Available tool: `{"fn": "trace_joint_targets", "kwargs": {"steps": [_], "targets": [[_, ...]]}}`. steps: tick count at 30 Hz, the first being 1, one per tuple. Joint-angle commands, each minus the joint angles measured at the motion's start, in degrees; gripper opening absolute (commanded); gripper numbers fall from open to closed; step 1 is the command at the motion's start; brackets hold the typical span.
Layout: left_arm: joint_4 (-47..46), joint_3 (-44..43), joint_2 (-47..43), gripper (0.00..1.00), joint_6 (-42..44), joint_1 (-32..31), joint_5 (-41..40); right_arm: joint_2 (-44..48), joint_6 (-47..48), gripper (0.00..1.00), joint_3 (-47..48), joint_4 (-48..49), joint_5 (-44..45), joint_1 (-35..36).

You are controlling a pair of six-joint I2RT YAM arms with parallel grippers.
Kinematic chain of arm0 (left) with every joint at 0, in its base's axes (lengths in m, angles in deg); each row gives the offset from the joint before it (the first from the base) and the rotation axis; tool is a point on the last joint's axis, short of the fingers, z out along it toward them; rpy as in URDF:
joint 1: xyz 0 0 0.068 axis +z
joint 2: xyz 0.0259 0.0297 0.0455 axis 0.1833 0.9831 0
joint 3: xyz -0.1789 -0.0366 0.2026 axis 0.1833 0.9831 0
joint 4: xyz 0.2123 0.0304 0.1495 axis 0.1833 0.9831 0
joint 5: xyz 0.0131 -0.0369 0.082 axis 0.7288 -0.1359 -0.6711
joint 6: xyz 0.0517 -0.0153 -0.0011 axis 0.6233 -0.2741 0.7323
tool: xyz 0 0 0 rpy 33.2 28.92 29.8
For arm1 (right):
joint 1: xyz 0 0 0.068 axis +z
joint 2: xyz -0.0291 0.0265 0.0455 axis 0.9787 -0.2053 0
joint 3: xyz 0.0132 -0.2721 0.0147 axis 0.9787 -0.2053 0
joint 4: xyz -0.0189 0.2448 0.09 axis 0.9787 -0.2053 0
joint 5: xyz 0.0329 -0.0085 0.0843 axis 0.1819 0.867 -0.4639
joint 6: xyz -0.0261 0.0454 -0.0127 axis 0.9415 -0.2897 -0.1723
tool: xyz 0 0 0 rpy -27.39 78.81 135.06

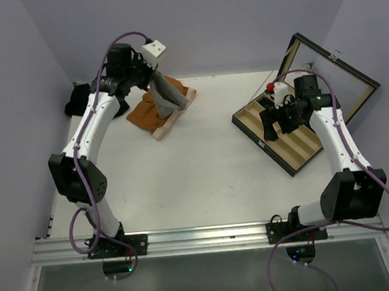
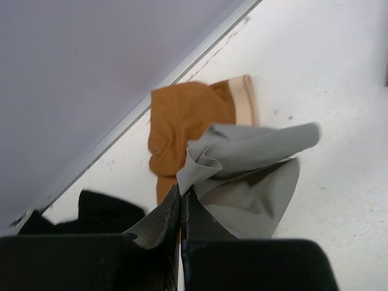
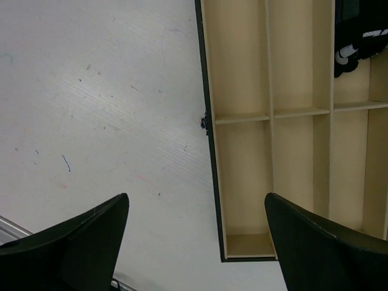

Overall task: Roll the underwear
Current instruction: Grab an underwear with the left arm, then move the underwear to the center of the board

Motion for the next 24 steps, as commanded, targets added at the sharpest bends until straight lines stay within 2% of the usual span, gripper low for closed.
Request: {"fn": "trace_joint_targets", "kwargs": {"steps": [1,4,11,14,17,19,22,24], "targets": [[-2.5,2.8,-7.4,0.0,-0.8,-0.4,16.0,2.3,0.5,0.99,2.1,0.5,-2.0,0.2],[-0.2,6.3,-14.2,0.0,4.5,-2.1,26.1,5.3,0.5,0.99,1.1,2.6,-4.1,0.2],[14.6,13.4,-24.7,0.0,12.1,-5.2,39.3,12.8,0.8,0.99,-4.8,9.2,-10.4,0.3],[19.3,17.3,-28.5,0.0,11.3,-6.2,43.9,14.2,1.8,0.99,-5.8,8.6,-14.2,0.3],[19.2,21.7,-31.6,0.0,5.6,-6.7,45.2,13.3,3.3,0.99,-5.2,5.7,-17.0,0.5],[13.2,27.2,-33.7,0.0,-2.2,-6.7,42.2,12.2,4.3,0.98,-4.9,3.7,-17.6,0.9],[6.4,32.5,-32.1,0.0,-10.2,-6.7,37.9,9.9,4.1,0.94,-4.9,2.3,-17.9,0.9],[3.5,35.9,-29.5,0.0,-13.6,-6.7,36.4,8.3,3.8,0.92,-5.4,2.2,-18.3,3.8]]}}
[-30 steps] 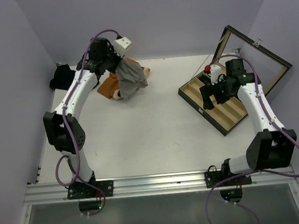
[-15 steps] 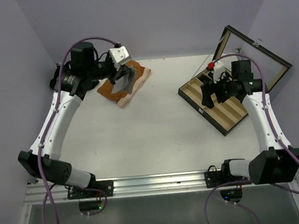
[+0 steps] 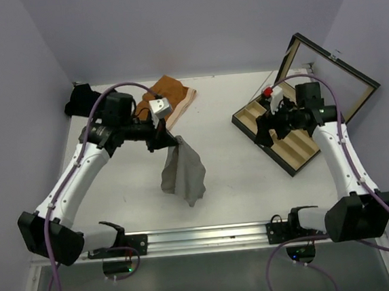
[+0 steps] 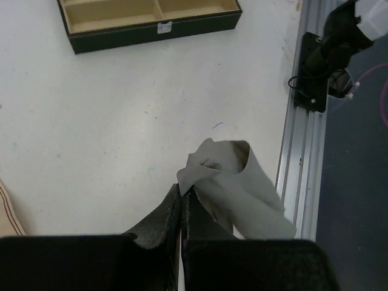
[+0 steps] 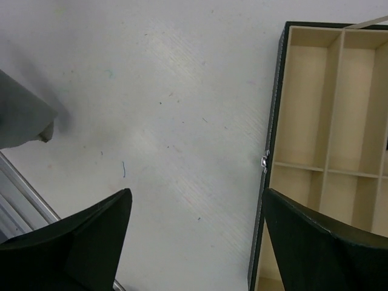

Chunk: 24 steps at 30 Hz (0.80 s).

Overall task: Roll the underwear
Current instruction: Move the underwear to the center of the board

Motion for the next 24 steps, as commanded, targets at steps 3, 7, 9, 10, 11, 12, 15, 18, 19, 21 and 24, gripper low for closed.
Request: {"fn": "trace_joint_targets", "kwargs": {"steps": [3,7,9,10,11,12,15,18,19,21,24], "targets": [[-14.5,5.0,11.8,0.0,-16.2,0.2,-13.1,-3.8,-1.8,0.91,-1.8,-0.3,-2.4,5.3],[-19.5,-0.7,24.9,0.11,-16.9,1.2,-13.4,-5.1,-6.8,0.86,-4.2,4.5,-2.7,8.3],[-20.5,-4.8,27.8,0.15,-18.6,1.4,-15.9,-6.0,-7.7,0.84,-4.5,5.2,-3.0,8.5],[-19.8,-6.6,30.7,0.2,-18.3,1.5,-16.5,-7.0,-8.3,0.82,-4.6,5.5,-2.9,8.6],[-18.7,-8.4,31.6,0.21,-17.7,1.7,-17.1,-7.4,-8.6,0.81,-4.4,5.7,-2.7,8.8],[-18.2,-10.8,32.0,0.24,-17.5,2.0,-18.3,-7.9,-9.0,0.79,-4.2,5.8,-2.3,9.0],[-18.3,-8.6,28.5,0.36,-17.8,4.1,-21.7,-9.0,-10.9,0.7,-3.4,6.4,-1.6,10.3],[-20.5,-0.2,20.2,0.43,-17.5,9.9,-20.3,-9.9,-16.0,0.61,-3.4,9.4,-0.4,13.0],[-20.6,2.0,15.8,0.45,-16.7,11.6,-19.7,-10.2,-19.2,0.56,-3.8,11.5,-0.4,15.1],[-19.0,7.1,11.8,0.47,-10.7,15.6,-18.7,-10.9,-23.3,0.55,-4.6,14.6,1.3,17.2],[-11.7,12.9,6.2,0.49,-4.5,17.0,-16.4,-13.7,-32.2,0.5,-5.6,21.0,2.4,21.2]]}}
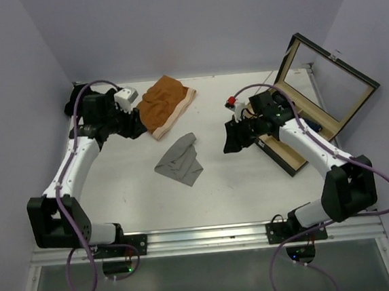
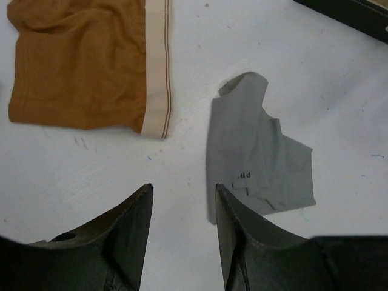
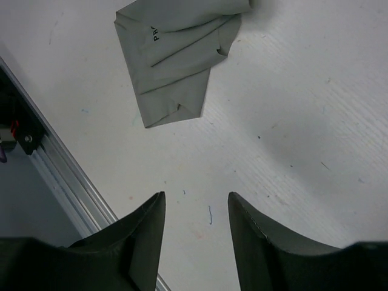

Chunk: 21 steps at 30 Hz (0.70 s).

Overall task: Roll the underwear
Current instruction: Move the underwear to the center of the board, then flatten the underwear

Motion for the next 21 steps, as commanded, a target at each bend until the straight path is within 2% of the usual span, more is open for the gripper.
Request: {"fn": "trace_joint_targets", "kwargs": {"steps": [1,4,6,8,13,21], "targets": [[7.1,6.1,-4.6,0.49,8.0,0.5,3.8,-3.6,-14.8,0.49,-0.6,11.2,1.9,3.9],[8.4,11.5,-4.4,0.49,6.4,0.5,6.9,-9.4,-20.7,0.39,0.9,15.0,4.7,8.9],[7.1,14.2,-2.4,0.49,3.5,0.5,9.1,-14.3,-22.8,0.37,2.4,16.1,6.2,10.8],[5.1,16.1,-0.2,0.47,0.6,0.5,9.2,-18.0,-26.5,0.39,5.2,17.1,8.0,13.4],[2.6,17.2,3.2,0.48,-0.3,0.5,7.2,-22.4,-30.8,0.44,7.1,19.1,12.0,17.2],[1.0,16.8,8.9,0.48,-0.6,0.5,7.0,-28.6,-36.0,0.44,10.3,19.8,13.2,18.1]]}}
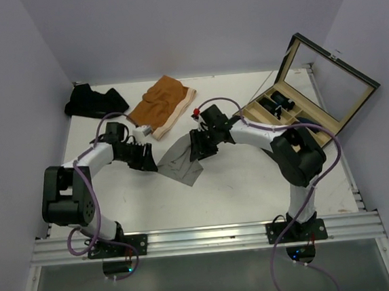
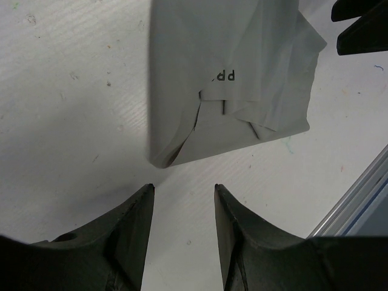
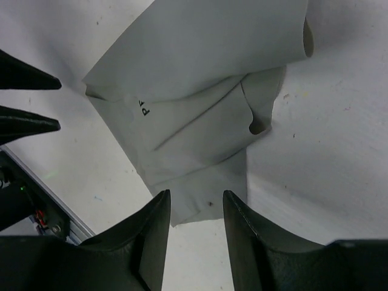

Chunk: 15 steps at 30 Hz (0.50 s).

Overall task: Roll the underwear
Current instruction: Flatten the underwear

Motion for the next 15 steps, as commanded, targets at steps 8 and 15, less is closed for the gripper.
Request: {"fn": "trace_joint_targets", "kwargs": {"steps": [8,15], "targets": [[-2.5,-1.6,4.5,0.48,-1.3,0.1,2.1,-7.4,-6.9,0.41,5.7,1.7,4.1,0.1],[-3.7,-2.3,8.7,0.47,-2.8,0.0,2.1,-8.9,-7.2,0.35,7.6,1.4,4.3,0.2]]}}
